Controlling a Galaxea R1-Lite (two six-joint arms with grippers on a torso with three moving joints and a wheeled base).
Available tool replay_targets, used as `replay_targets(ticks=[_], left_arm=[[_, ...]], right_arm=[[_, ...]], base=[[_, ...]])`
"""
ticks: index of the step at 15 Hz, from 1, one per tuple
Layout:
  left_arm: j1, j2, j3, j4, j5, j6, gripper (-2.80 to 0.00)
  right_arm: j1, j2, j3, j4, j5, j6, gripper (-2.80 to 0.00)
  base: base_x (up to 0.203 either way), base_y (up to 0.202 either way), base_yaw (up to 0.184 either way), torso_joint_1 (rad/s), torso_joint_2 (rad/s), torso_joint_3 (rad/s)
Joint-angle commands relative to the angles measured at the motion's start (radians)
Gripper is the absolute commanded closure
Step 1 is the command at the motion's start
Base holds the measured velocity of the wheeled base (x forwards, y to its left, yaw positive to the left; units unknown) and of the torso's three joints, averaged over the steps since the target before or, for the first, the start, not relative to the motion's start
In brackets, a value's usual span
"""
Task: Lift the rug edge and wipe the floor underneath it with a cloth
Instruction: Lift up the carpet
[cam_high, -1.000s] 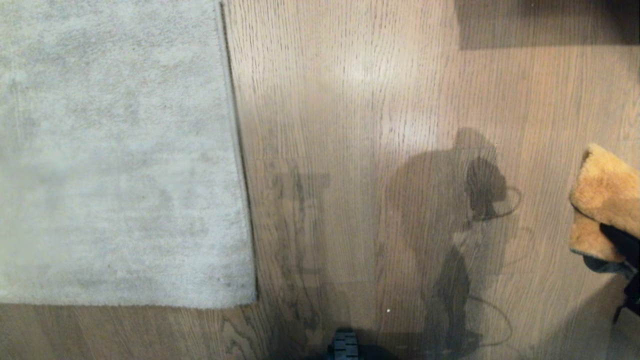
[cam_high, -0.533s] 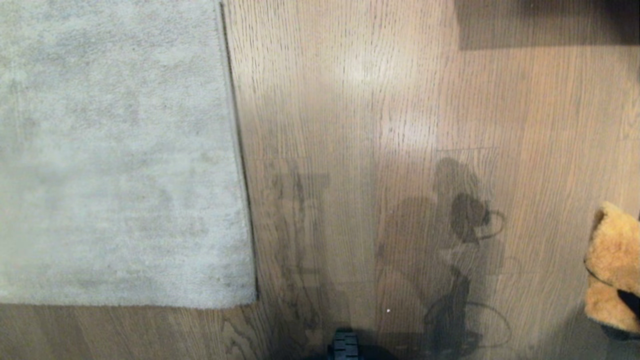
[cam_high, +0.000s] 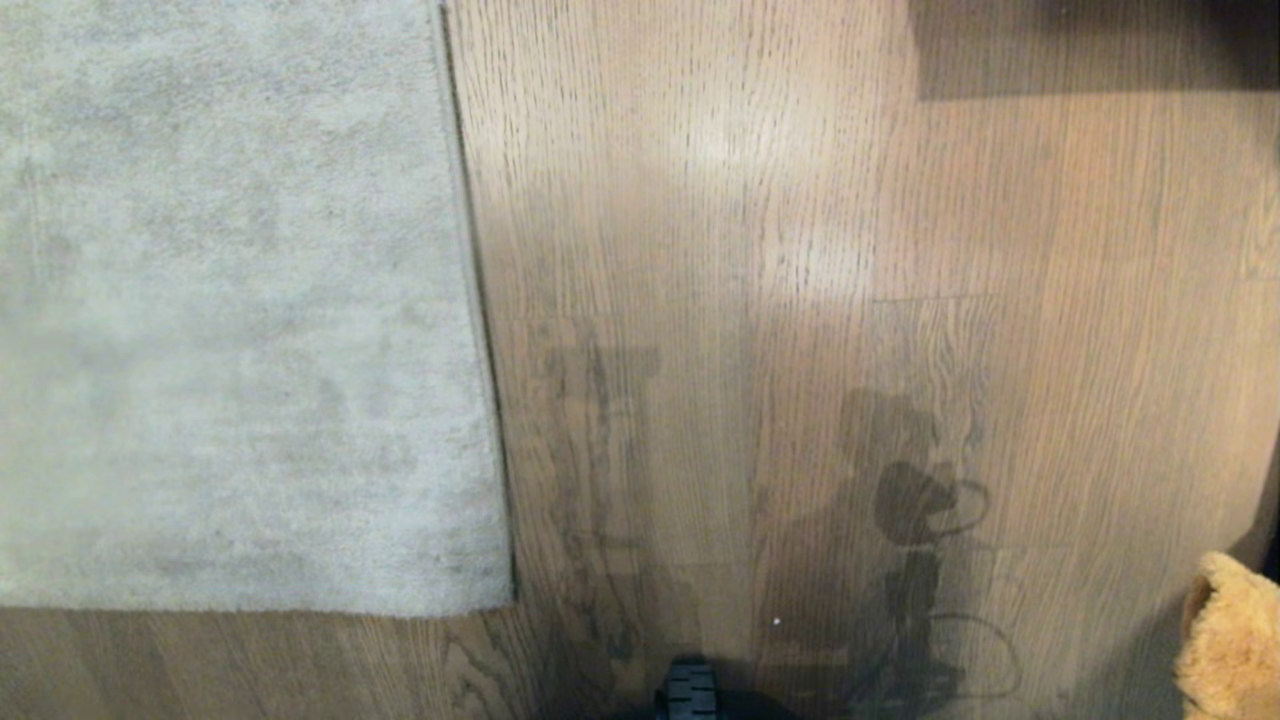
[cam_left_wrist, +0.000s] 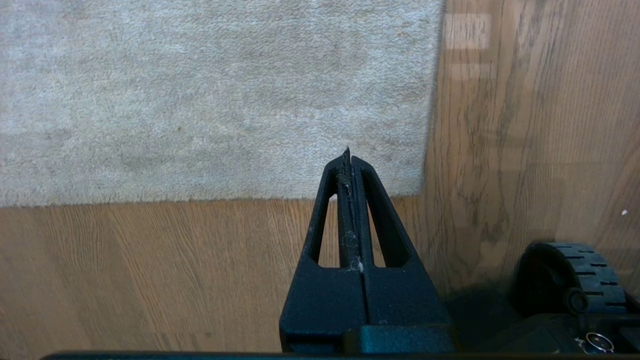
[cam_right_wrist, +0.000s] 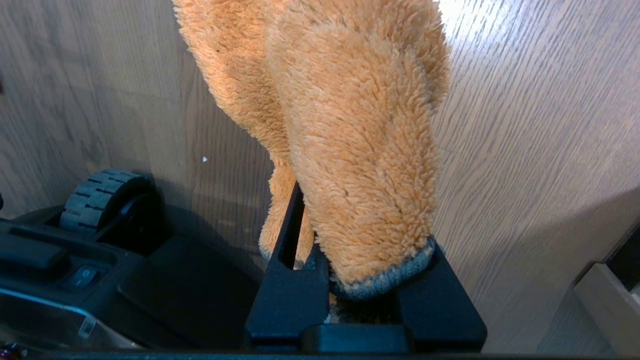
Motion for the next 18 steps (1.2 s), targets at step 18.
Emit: replay_targets(ticks=[18], left_arm=[[0.000, 0.000, 0.000, 0.000, 0.000, -0.001, 0.00]], right_arm=[[0.003, -0.245, 0.002, 0.148, -0.099, 0.076, 0.00]], base=[[0.000, 0.000, 0.000, 0.000, 0.00, 0.000]])
